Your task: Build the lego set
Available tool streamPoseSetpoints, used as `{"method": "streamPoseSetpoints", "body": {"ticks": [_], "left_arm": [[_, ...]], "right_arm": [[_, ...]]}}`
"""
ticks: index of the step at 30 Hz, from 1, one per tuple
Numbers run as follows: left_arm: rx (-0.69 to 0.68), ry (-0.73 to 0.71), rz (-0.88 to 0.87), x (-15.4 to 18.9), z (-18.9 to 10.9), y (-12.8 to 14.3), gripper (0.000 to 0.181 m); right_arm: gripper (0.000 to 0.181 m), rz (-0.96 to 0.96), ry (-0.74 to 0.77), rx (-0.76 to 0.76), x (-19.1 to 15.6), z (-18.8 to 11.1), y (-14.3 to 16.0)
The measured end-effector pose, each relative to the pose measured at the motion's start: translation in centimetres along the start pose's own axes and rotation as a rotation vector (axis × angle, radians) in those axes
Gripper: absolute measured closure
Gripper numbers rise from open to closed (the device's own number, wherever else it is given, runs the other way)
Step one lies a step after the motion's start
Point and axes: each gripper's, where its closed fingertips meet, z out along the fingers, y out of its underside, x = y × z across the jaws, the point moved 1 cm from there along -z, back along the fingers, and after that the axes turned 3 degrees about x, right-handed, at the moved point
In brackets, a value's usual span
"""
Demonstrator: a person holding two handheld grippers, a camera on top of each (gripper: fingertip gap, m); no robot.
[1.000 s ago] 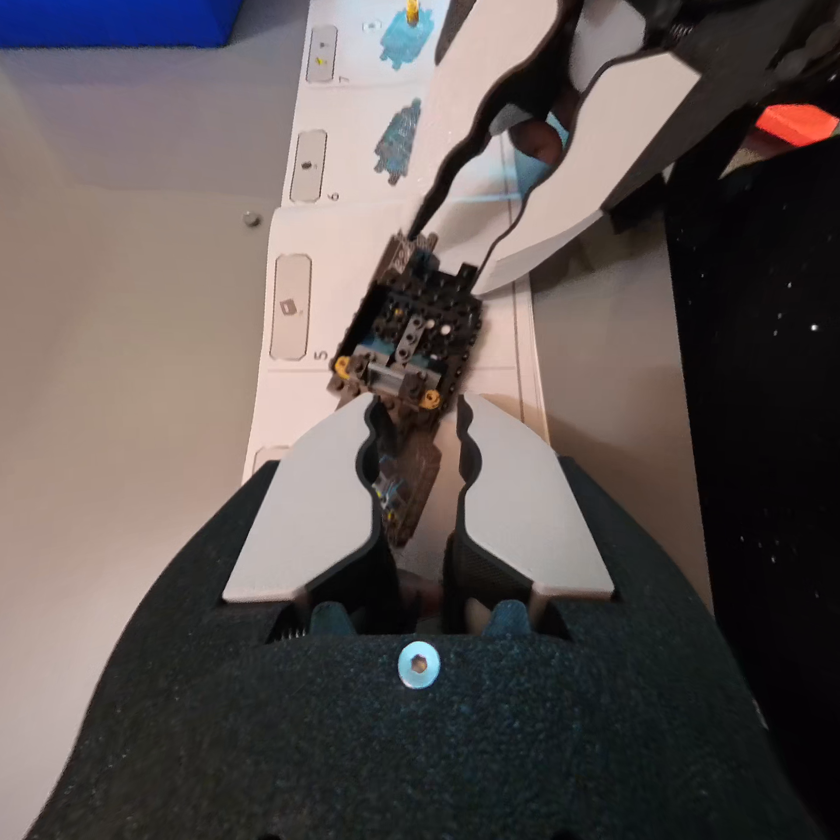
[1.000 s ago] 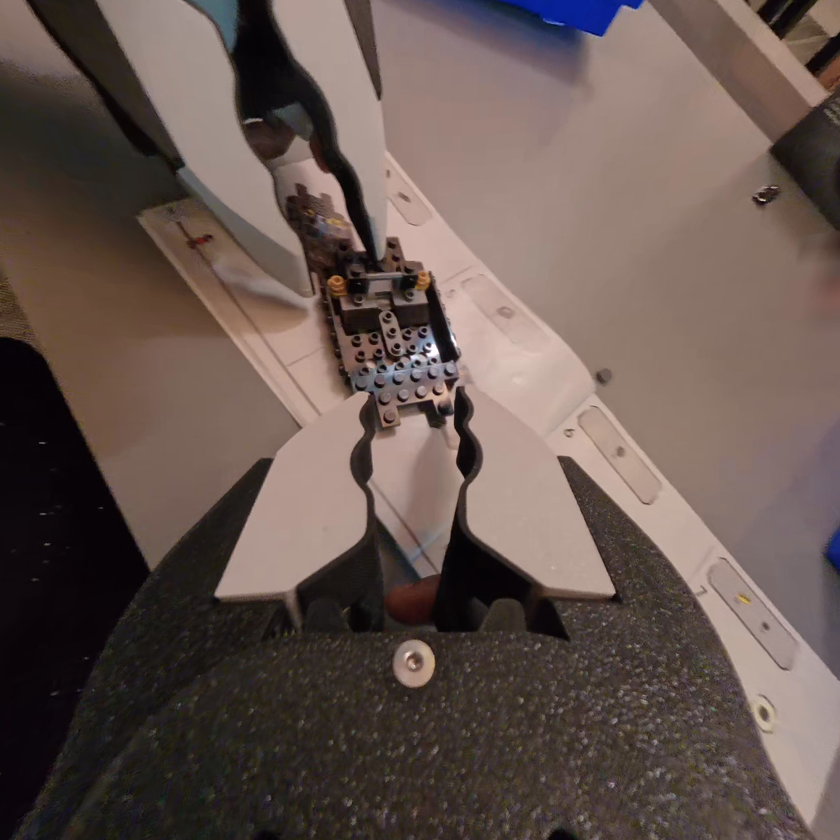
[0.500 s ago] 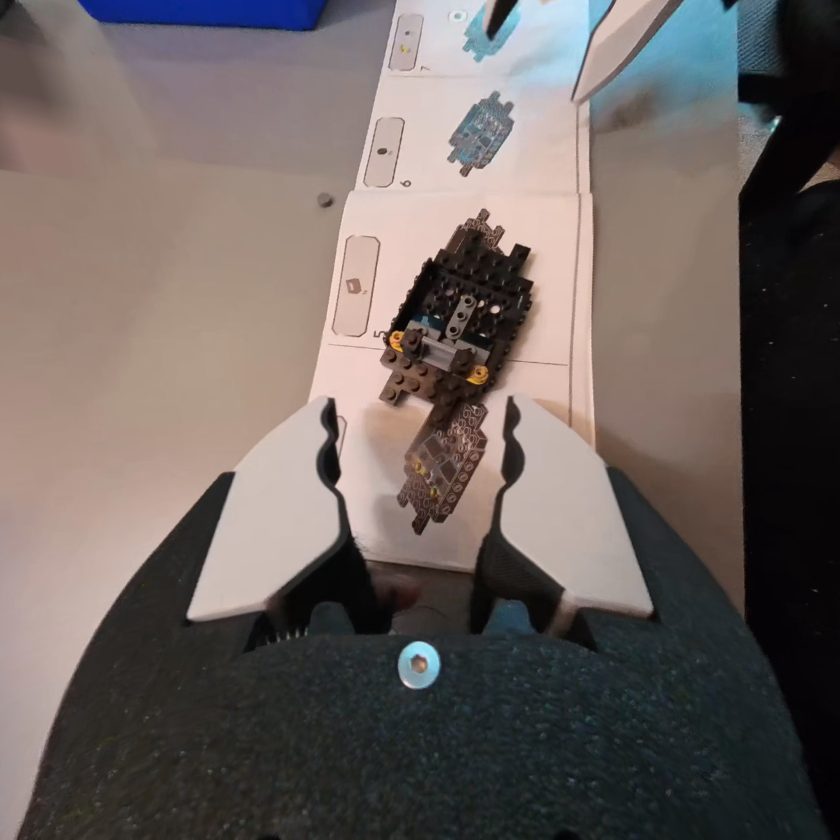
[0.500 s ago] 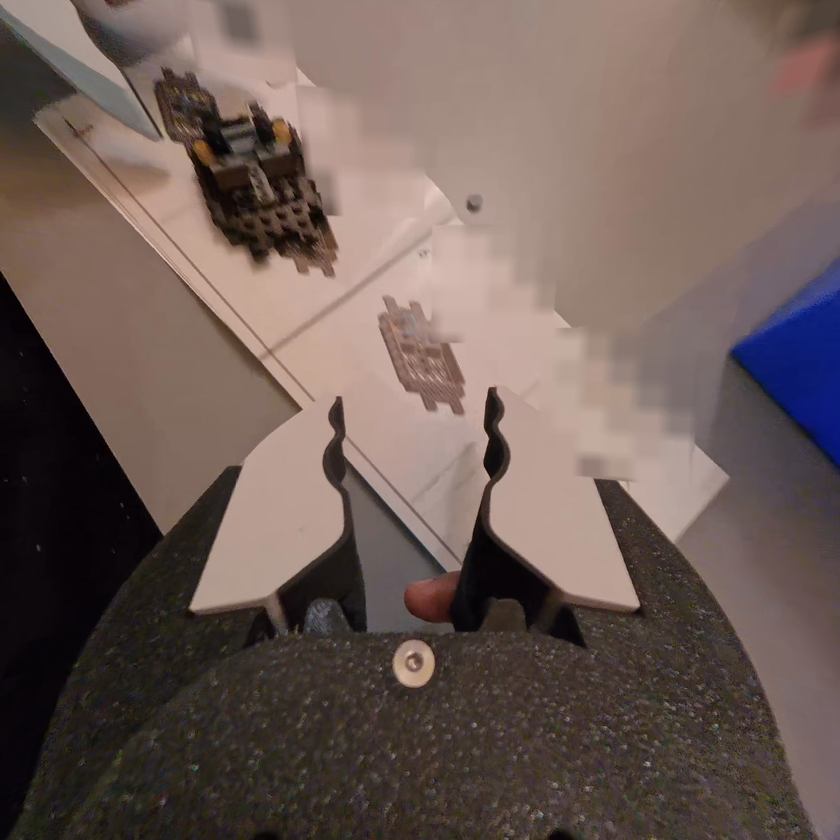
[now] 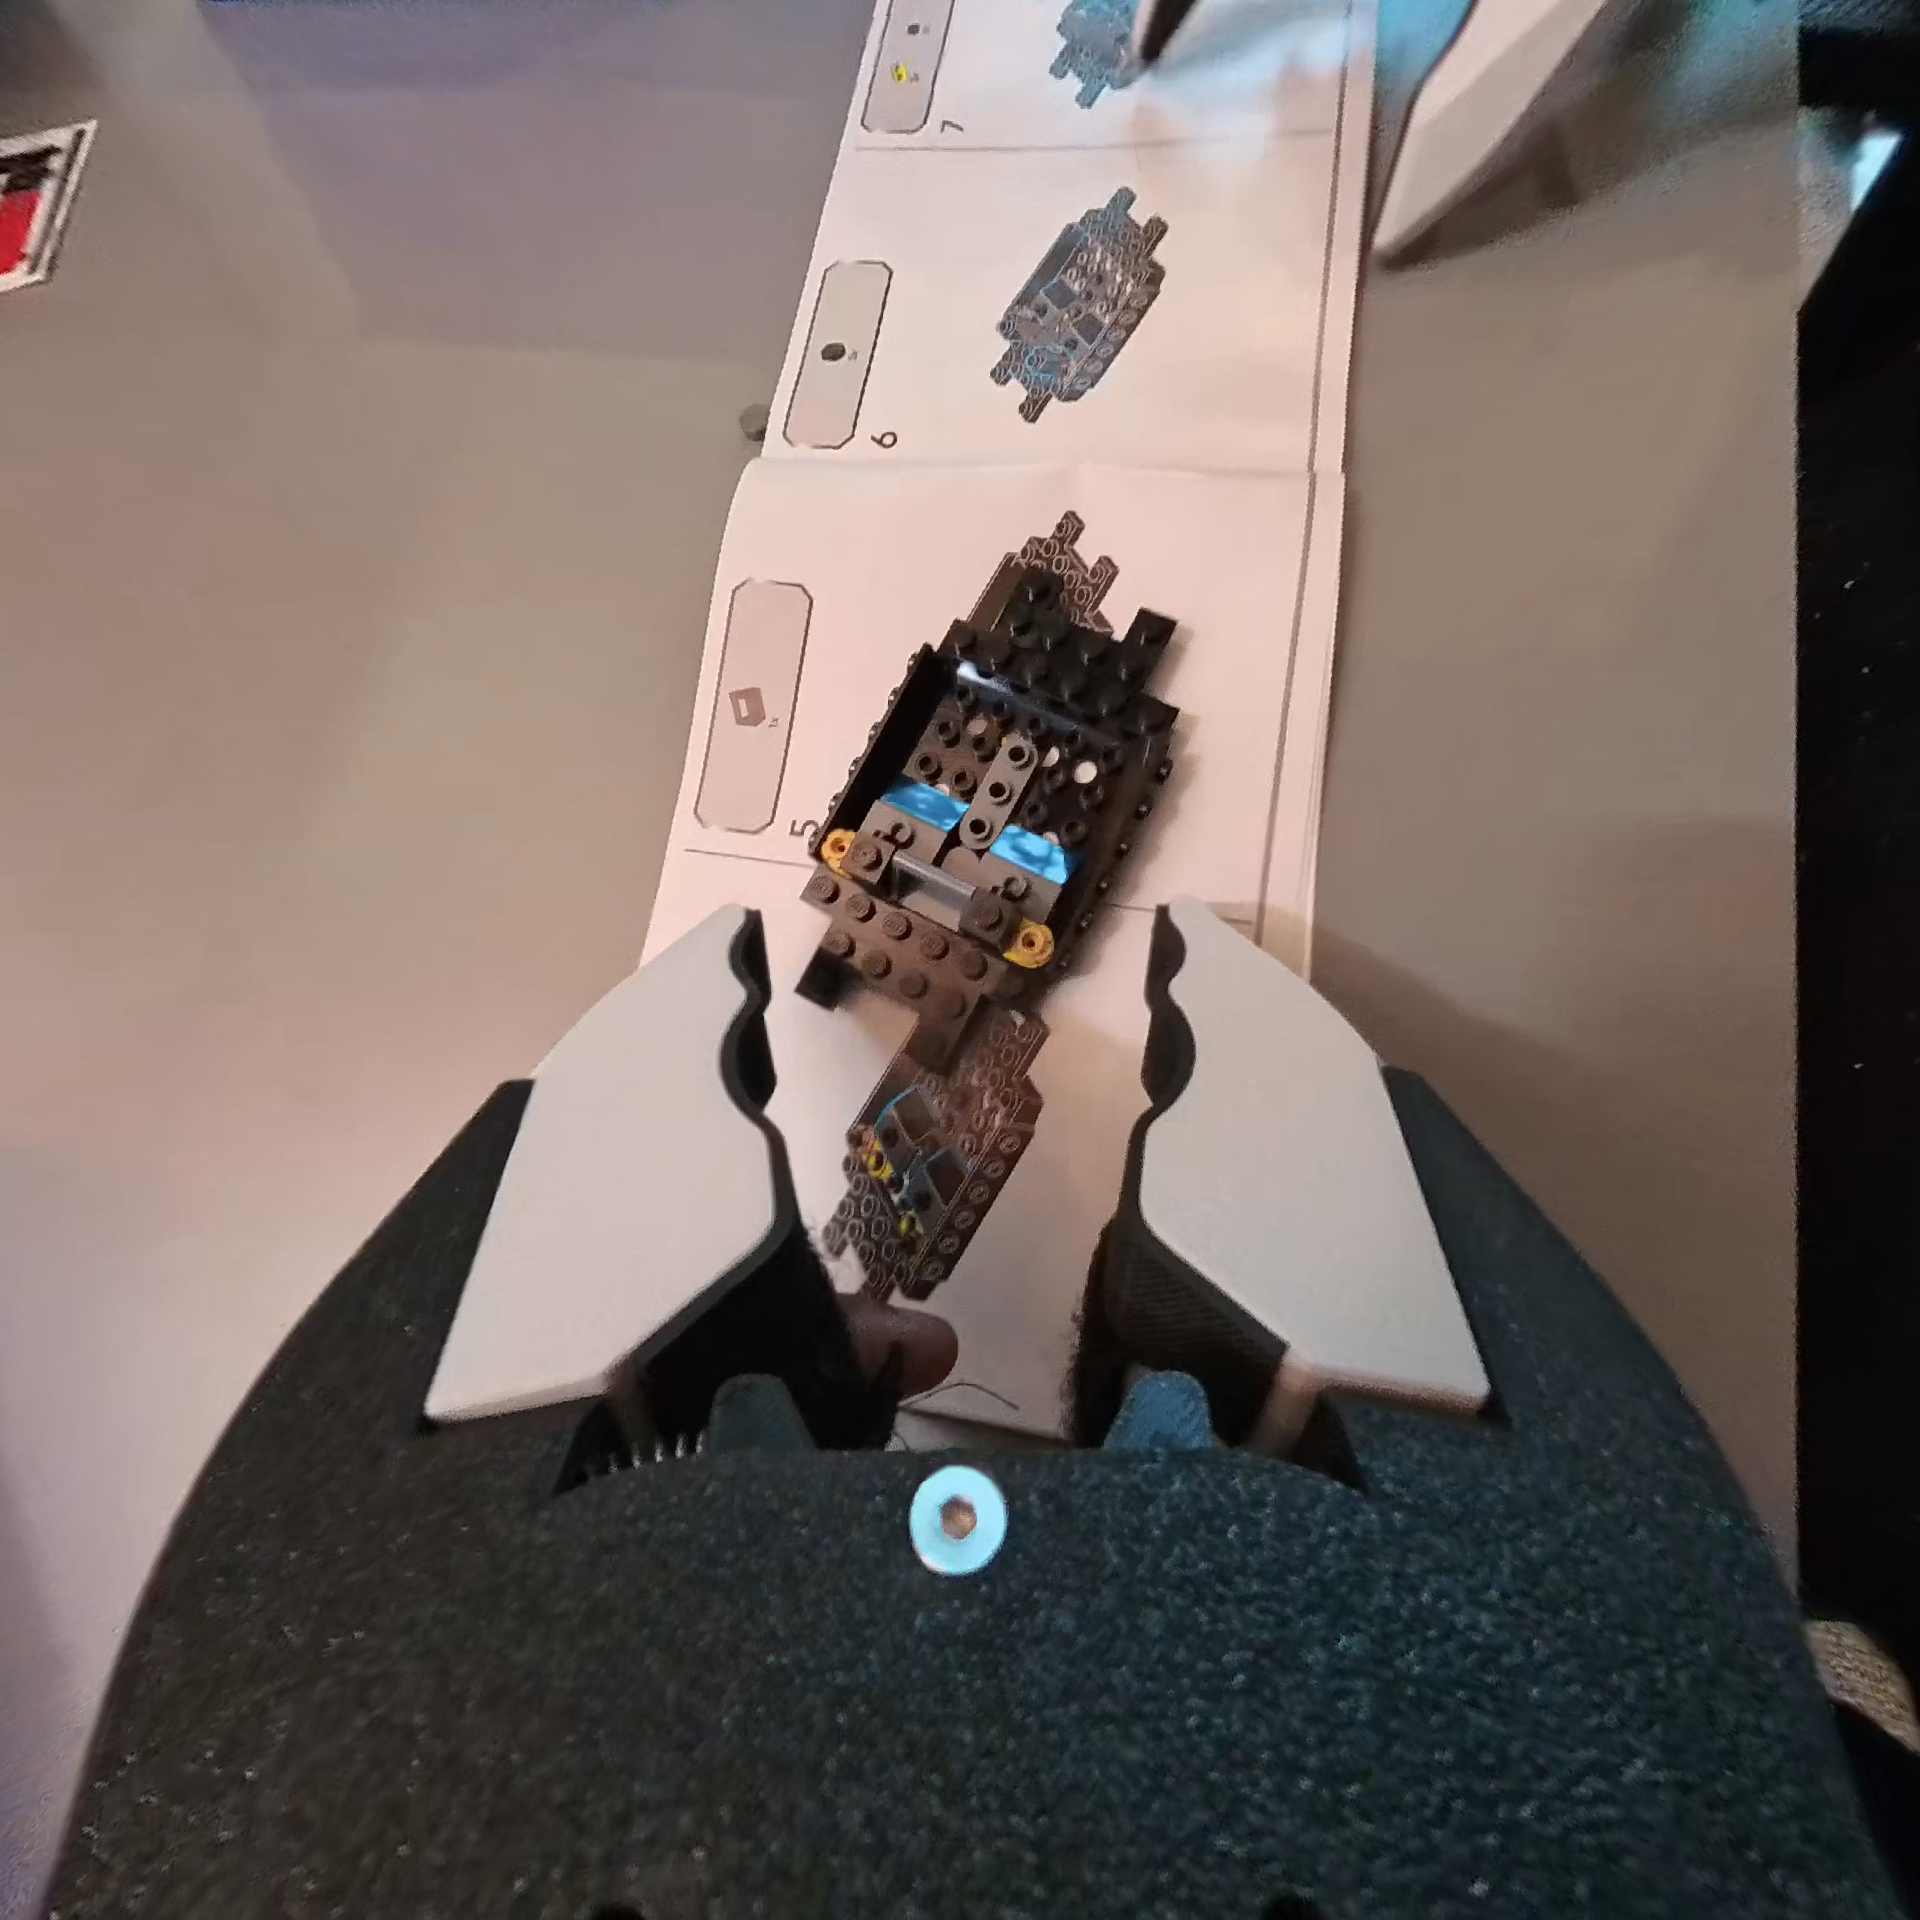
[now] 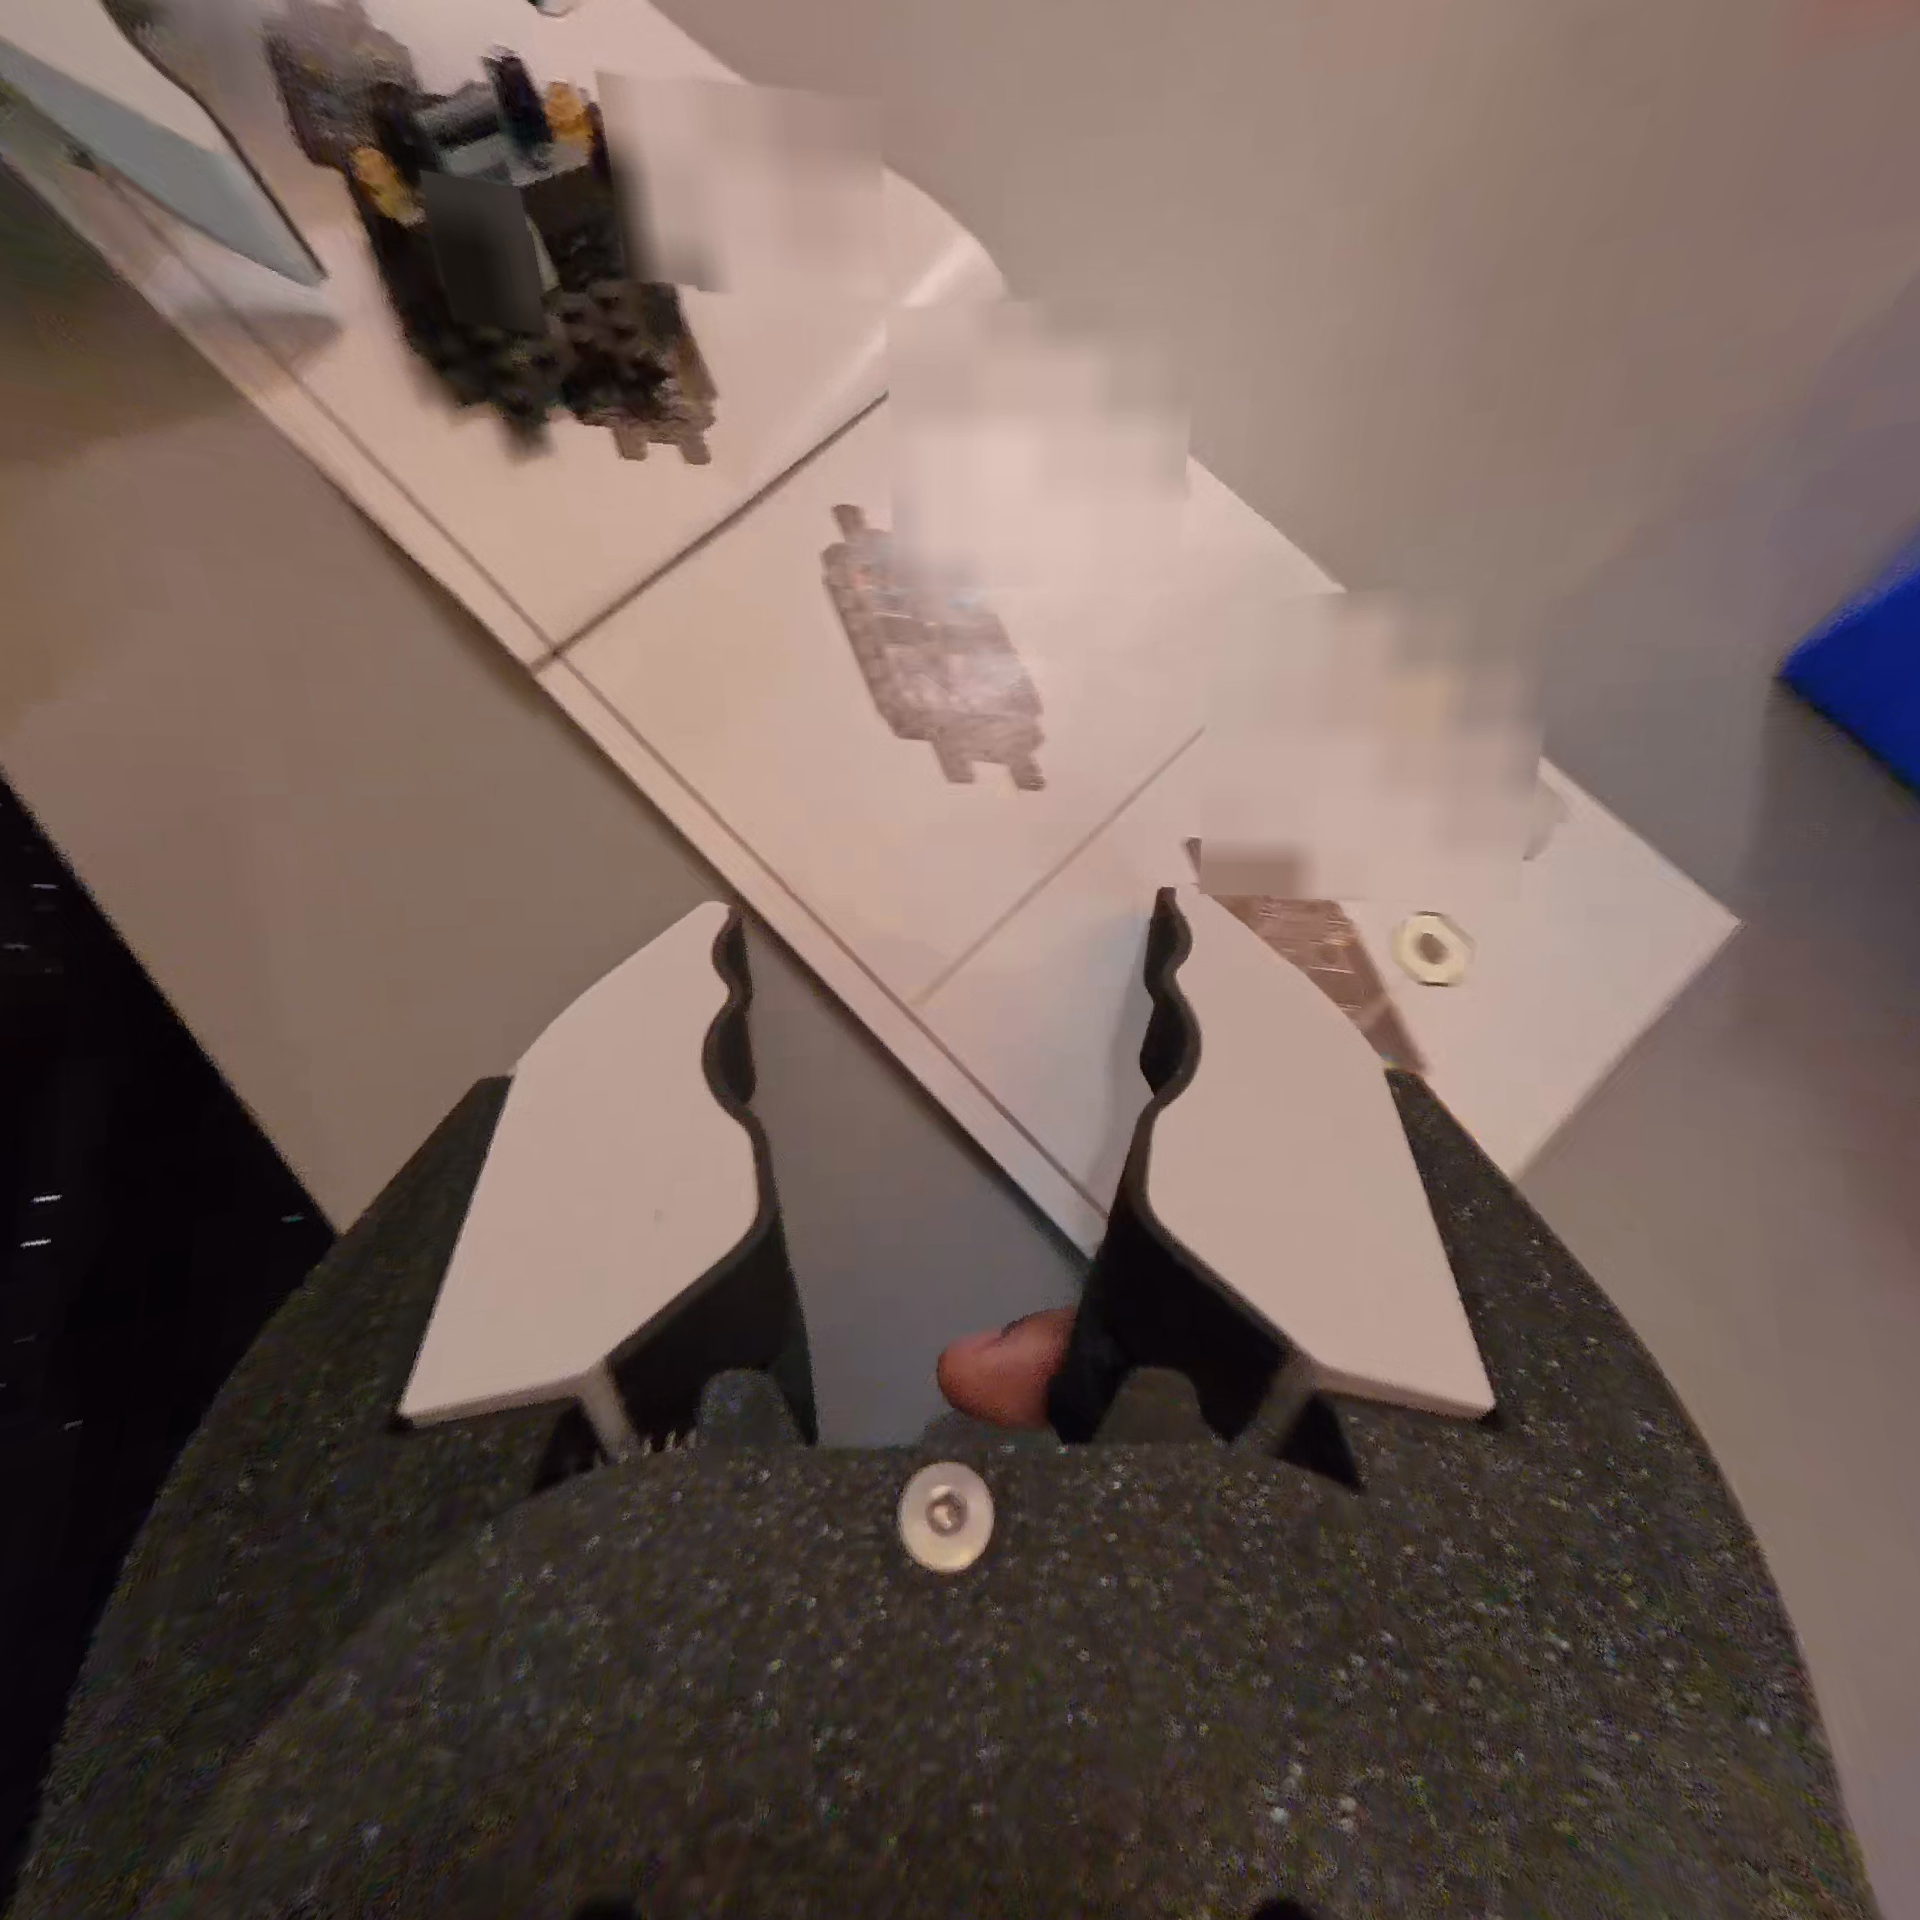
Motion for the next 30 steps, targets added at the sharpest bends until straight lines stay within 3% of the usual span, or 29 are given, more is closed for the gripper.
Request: {"method": "streamPoseSetpoints", "body": {"ticks": [6, 9, 15, 19, 21, 26, 30], "left_arm": [[0.025, -0.024, -0.009, -0.3, -0.5, 0.1, 0.119], [0.046, -0.053, -0.006, -0.4, -0.4, 0.0, 0.121], [0.019, -0.068, -0.014, -0.7, -0.5, 0.9, 0.122], [0.016, -0.067, -0.027, -0.8, -0.6, 1.3, 0.123], [0.021, -0.071, -0.020, -0.7, -0.6, 1.2, 0.123], [0.024, -0.064, -0.026, -0.7, -0.5, 1.2, 0.126], [0.035, -0.066, -0.032, -0.8, -0.5, 1.2, 0.125]], "right_arm": [[0.101, 0.015, -0.007, 0.022, 2.3, -3.3, 0.9], [0.099, -0.020, 0.066, -0.028, 4.1, -5.2, 1.7], [0.124, 0.028, 0.076, -0.092, 5.4, -6.8, 3.2], [0.146, 0.048, 0.011, 0.001, 3.8, -5.4, 1.7], [0.148, 0.064, -0.073, 0.068, 1.6, -3.8, 0.0], [0.111, 0.069, -0.154, 0.190, -3.7, 1.0, -4.1], [0.096, -0.029, -0.126, 0.181, -5.2, 4.2, -6.9]]}}
